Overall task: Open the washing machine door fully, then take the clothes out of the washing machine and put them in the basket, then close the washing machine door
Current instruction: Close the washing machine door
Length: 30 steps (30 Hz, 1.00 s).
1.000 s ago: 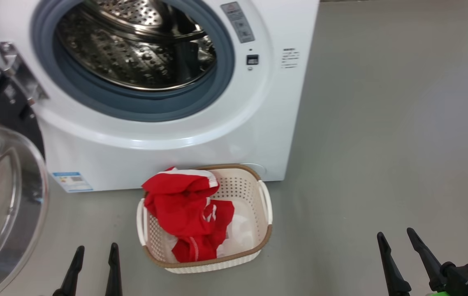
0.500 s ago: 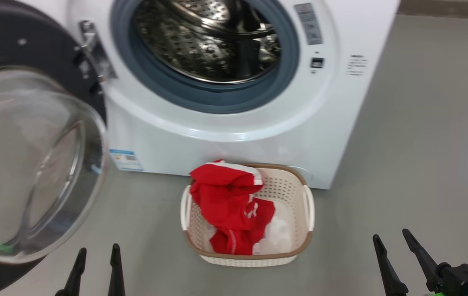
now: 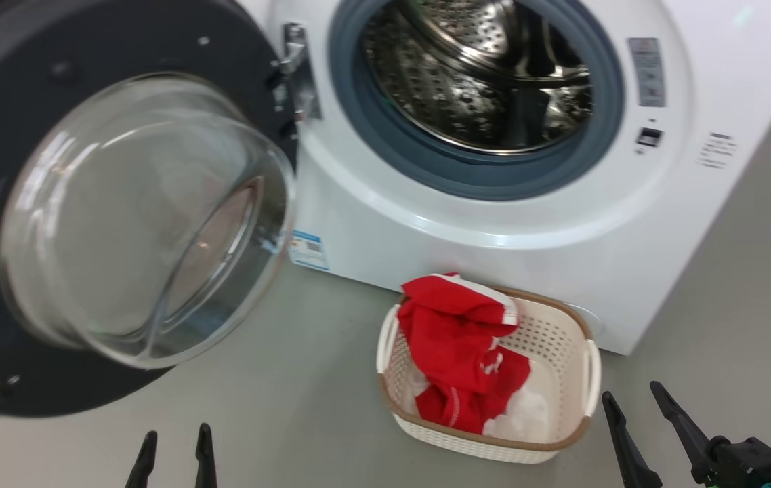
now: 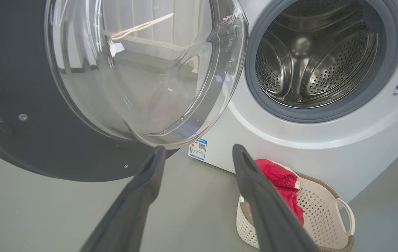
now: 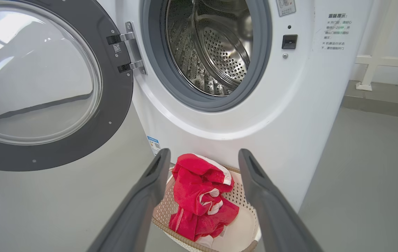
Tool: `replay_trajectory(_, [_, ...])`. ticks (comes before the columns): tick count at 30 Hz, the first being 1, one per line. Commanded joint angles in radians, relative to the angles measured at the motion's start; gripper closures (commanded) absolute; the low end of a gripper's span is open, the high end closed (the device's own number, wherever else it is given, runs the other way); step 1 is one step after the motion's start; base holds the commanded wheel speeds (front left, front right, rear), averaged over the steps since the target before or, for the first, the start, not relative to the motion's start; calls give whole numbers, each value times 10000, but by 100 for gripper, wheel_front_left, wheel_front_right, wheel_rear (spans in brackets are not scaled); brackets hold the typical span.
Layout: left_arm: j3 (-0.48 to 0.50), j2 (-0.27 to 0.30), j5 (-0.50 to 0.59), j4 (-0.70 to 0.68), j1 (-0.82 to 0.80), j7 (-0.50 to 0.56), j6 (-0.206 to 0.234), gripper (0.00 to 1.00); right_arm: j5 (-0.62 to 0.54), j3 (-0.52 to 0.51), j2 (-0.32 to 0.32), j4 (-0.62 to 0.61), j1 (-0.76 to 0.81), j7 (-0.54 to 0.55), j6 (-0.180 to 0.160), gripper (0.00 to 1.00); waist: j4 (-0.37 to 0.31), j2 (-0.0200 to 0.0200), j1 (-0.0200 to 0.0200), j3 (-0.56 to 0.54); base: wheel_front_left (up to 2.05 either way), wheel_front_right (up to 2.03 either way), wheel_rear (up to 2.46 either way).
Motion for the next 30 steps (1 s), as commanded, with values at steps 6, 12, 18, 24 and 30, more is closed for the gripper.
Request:
replay_trajectory(6, [157,98,-260,-274,25,-53,266,0,-57,274,-147,-205,-85,-65,73,0,1167,0,0,-188,0,0,0])
replay_trajectory(12, [171,98,-434,-410,143,-53,404,0,-69,469,-149,-150,-183,-65,73,0,1413,0,0,-151,0,0,0])
replay_trajectory(18, [219,98,-579,-560,220,-53,527,0,-32,666,-208,-92,-373,-65,73,0,1455,0,0,-87,0,0,0])
replay_trajectory(24, [231,98,-636,-651,272,-53,604,0,9,755,-243,-50,-424,-65,73,0,1449,0,0,-116,0,0,0])
replay_trajectory(30, [312,98,-908,-860,37,-53,383,100,1,696,-221,-48,-399,-65,73,0,1422,0,0,-112,0,0,0])
